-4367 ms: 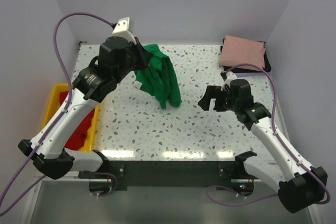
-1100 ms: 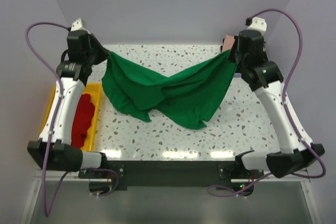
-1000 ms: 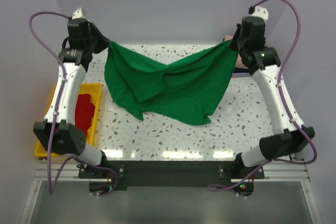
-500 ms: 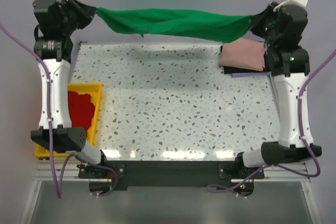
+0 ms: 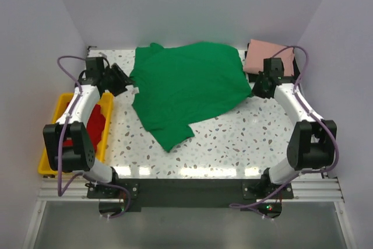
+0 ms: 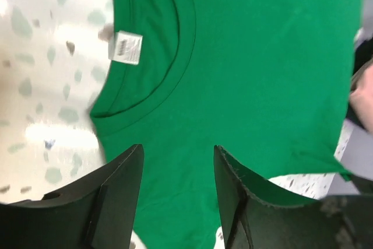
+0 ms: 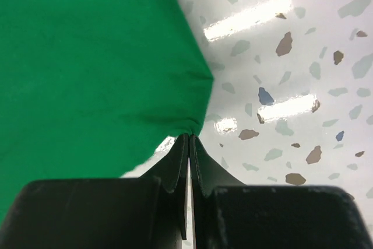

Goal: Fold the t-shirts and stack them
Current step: Flatten the tshirt out

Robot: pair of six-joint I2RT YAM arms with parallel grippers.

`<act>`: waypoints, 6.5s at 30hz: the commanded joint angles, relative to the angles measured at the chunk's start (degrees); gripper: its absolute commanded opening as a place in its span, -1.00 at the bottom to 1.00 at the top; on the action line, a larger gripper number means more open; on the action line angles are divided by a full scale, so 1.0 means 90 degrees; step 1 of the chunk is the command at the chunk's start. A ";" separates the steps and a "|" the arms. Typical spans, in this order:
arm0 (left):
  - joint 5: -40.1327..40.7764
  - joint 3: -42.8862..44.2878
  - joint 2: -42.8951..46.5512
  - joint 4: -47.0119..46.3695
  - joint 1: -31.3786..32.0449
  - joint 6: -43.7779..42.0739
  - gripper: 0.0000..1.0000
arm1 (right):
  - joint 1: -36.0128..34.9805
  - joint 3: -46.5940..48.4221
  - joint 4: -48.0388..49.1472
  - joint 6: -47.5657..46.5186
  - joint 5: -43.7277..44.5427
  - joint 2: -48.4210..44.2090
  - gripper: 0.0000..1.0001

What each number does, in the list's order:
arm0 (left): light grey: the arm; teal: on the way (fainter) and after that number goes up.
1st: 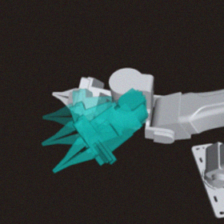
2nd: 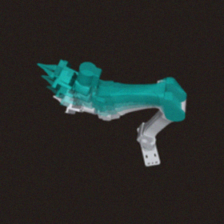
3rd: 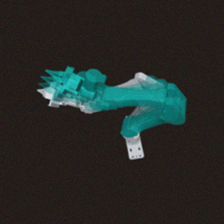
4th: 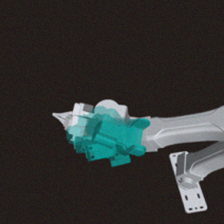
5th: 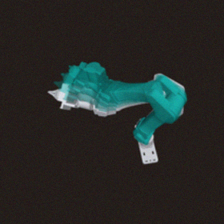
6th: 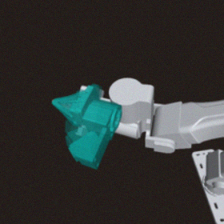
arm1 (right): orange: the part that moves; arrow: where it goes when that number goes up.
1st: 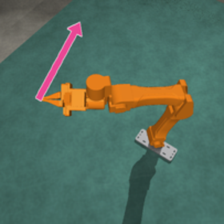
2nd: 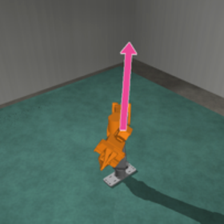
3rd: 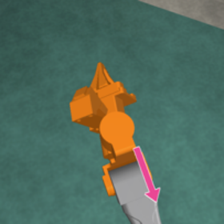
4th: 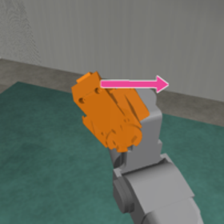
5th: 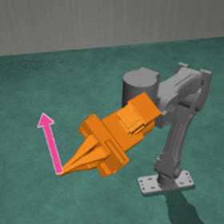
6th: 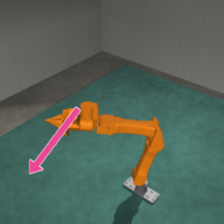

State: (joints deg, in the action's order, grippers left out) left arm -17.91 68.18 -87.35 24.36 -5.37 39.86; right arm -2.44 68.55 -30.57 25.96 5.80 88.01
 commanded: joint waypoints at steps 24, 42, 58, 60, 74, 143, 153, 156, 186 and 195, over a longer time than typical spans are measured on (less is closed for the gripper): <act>0.3240 -0.3465 0.1523 -0.0490 0.2950 0.1519 0.18 | 0.0027 -0.1133 0.0701 0.0134 -0.0186 -0.0735 -1.00; 0.3924 -0.3044 0.1452 0.0153 0.2814 0.1587 -1.00 | 0.0027 -0.1532 0.0486 0.0143 -0.0059 -0.1243 -1.00; 0.3261 -0.3445 0.3319 0.1248 0.1436 0.1265 -1.00 | 0.0027 -0.3134 -0.0021 0.0495 -0.0604 -0.3126 -0.45; 0.3085 -0.3377 0.3270 0.1220 0.1436 0.1226 -1.00 | 0.0027 -0.3261 -0.0032 0.0553 -0.0635 -0.3322 -0.21; 0.2635 -0.3609 0.4012 0.1444 0.1650 0.1410 0.25 | 0.0036 -0.4013 0.0564 0.1060 -0.0898 -0.3129 -0.23; 0.4559 -0.2293 0.4315 0.2059 0.2716 0.0846 -1.00 | -0.1212 -0.2832 0.1727 0.1462 -0.0664 -0.0765 -0.19; 0.3914 -0.2312 0.3944 0.1620 0.2061 0.0376 -1.00 | -0.1428 -0.2676 0.1824 0.1384 -0.0615 -0.0101 -0.11; 0.3768 -0.2351 0.3856 0.1542 0.1925 0.0308 -1.00 | -0.1438 -0.2753 0.1775 0.1325 -0.0625 -0.0179 0.00; 0.3318 -0.2693 0.3768 0.1209 0.1836 0.0269 -1.00 | -0.1429 -0.4560 0.1453 0.2966 -0.0665 -0.2806 -0.13; 0.3211 -0.2742 0.3729 0.1141 0.1827 0.0269 -1.00 | -0.1399 -0.4697 0.1744 0.2985 -0.0342 -0.2611 -0.26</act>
State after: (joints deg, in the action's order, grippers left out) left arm 11.84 43.57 -53.87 37.06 11.64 43.66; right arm -15.09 26.87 -17.15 51.72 0.27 64.07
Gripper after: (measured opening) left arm 0.016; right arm 0.373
